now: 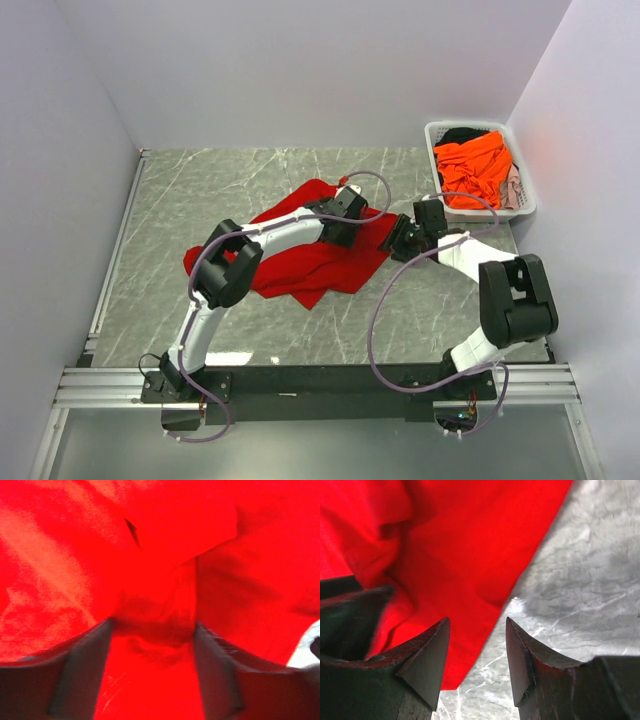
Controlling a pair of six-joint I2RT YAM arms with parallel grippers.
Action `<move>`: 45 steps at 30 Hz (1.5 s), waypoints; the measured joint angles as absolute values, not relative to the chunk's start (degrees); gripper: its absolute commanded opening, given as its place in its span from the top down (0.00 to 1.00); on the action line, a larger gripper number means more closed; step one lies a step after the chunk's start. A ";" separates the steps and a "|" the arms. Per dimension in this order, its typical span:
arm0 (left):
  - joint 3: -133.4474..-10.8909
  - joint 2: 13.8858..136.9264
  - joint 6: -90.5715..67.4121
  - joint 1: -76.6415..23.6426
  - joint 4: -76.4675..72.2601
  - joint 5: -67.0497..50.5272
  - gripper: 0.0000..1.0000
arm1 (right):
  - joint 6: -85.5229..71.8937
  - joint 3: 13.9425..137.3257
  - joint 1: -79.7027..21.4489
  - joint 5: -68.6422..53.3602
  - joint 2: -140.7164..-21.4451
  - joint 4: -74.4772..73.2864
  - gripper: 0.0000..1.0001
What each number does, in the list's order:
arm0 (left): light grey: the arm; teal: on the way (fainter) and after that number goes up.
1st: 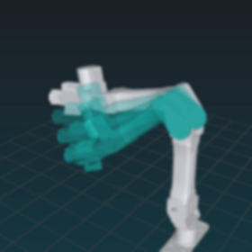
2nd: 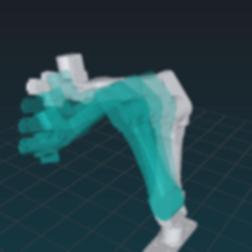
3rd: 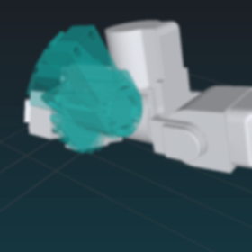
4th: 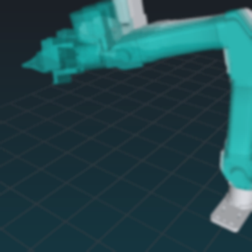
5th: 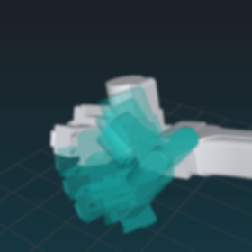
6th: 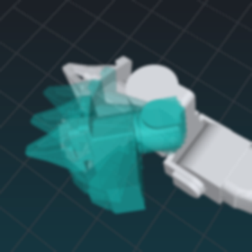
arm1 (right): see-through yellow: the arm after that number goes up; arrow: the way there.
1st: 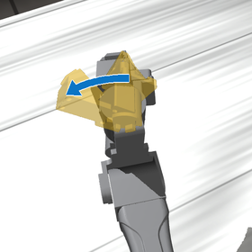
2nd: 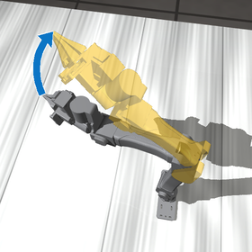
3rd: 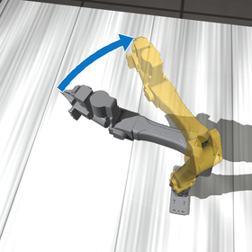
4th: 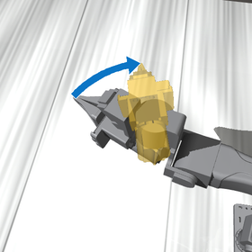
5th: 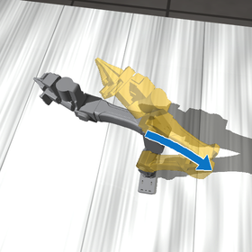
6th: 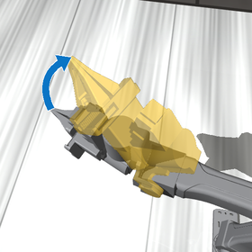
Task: Fold and stack the t-shirts
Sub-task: Flatten the tshirt out
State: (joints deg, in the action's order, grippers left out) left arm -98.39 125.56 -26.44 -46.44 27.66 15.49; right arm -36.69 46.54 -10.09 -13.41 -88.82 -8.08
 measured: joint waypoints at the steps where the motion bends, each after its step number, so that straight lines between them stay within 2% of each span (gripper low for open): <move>1: -98.39 125.56 -26.44 -46.44 27.81 16.03 0.61 | -36.99 46.54 -10.07 -13.32 -89.65 -8.08 0.44; 3: -98.39 125.56 -26.06 -46.44 27.81 17.32 0.87 | -37.54 46.54 -10.02 -13.30 -90.89 -7.92 0.44; 6: -98.15 125.34 -25.54 -45.93 28.16 19.03 0.99 | -38.17 46.59 -9.93 -13.43 -92.84 -6.96 0.44; 10: -92.47 119.90 -25.39 -43.72 29.04 19.46 0.99 | -38.65 46.63 -9.82 -14.13 -93.71 -5.67 0.44; 12: -87.29 113.65 -25.78 -41.39 30.28 19.38 0.99 | -38.70 46.63 -9.82 -14.37 -93.80 -5.50 0.44; 17: -75.07 95.96 -27.35 -33.87 30.70 17.58 0.92 | -38.35 46.63 -9.82 -14.48 -93.80 -5.54 0.44; 22: -65.43 86.54 -28.38 -27.27 29.78 16.25 0.96 | -37.19 46.63 -9.82 -14.37 -93.71 -5.78 0.44; 26: -59.42 86.37 -28.14 -21.06 30.55 15.38 0.82 | -35.42 46.68 -10.17 -13.08 -92.53 -8.10 0.44; 31: -59.05 87.09 -28.03 -14.15 32.03 17.28 0.65 | -32.77 47.40 -11.84 -10.07 -89.12 -12.12 0.44; 32: -59.51 87.31 -27.94 -13.02 32.32 17.76 0.47 | -32.16 47.77 -12.36 -9.37 -88.27 -12.97 0.44; 34: -60.51 87.48 -27.86 -12.01 32.60 18.17 0.30 | -30.96 48.45 -13.43 -8.05 -86.59 -14.28 0.44; 36: -62.30 87.48 -28.05 -13.02 32.86 18.46 0.18 | -30.11 48.75 -14.15 -7.14 -85.03 -15.20 0.44; 40: -67.59 87.79 -28.23 -23.14 32.84 20.29 0.21 | -28.99 48.75 -14.76 -6.33 -82.08 -16.82 0.44; 45: -76.47 94.35 -28.84 -38.11 32.08 19.38 0.31 | -28.36 48.73 -14.76 -5.21 -78.81 -18.55 0.44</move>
State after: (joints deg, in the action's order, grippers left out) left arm -76.47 94.35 -28.84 -38.11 32.08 19.38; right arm -28.36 48.73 -14.76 -5.21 -78.81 -18.55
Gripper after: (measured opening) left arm 0.726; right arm 0.556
